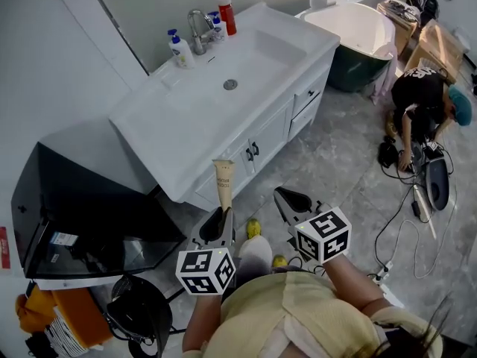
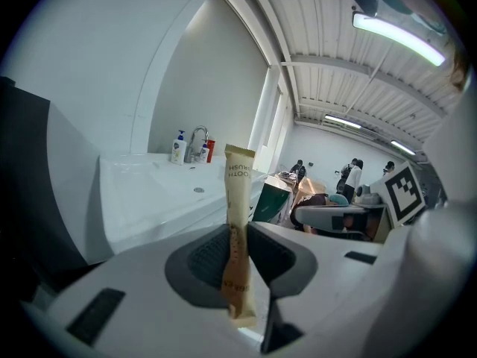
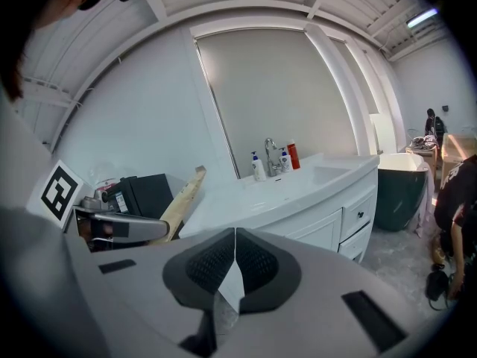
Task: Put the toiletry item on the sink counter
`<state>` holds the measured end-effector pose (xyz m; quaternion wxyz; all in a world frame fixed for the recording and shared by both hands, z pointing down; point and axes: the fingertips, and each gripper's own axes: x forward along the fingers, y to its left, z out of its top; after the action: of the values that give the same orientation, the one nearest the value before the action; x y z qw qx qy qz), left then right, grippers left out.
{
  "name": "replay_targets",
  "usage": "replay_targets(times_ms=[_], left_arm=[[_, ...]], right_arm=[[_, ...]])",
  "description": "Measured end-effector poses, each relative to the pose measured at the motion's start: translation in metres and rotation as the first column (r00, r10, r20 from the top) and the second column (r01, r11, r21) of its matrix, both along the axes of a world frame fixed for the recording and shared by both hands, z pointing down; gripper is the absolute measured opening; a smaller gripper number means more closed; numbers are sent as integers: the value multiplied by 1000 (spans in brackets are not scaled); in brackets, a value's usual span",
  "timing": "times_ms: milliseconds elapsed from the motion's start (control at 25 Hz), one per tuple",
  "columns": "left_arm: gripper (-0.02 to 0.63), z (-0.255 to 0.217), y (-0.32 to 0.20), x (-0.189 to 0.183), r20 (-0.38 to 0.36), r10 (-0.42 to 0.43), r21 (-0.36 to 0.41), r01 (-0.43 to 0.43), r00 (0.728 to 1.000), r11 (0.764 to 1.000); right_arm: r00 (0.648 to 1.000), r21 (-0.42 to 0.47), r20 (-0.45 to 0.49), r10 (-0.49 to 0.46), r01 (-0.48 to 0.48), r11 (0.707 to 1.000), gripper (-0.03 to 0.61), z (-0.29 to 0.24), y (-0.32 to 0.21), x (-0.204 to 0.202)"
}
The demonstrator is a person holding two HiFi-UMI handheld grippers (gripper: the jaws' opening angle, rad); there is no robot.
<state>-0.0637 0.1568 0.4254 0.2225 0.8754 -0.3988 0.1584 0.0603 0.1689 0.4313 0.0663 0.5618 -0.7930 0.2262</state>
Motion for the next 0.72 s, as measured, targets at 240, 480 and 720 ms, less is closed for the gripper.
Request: replay_targets(times_ms=[240,480,720], left_arm=[[104,-7,-34,16,-15,39,12,-39,999,999],[104,-9,-66,15,-16,48,11,-48,999,999],[104,-11,-104,1,-17,27,2,-27,1000,1000]], right_arm=[[1000,2,-15,-7,7,1000,29,-4,-29,2],[1000,-8,-17,-19,19,1000,29,-5,-67,-4],[999,-5,-33,-33,33,999,29,-12,-104,-16]])
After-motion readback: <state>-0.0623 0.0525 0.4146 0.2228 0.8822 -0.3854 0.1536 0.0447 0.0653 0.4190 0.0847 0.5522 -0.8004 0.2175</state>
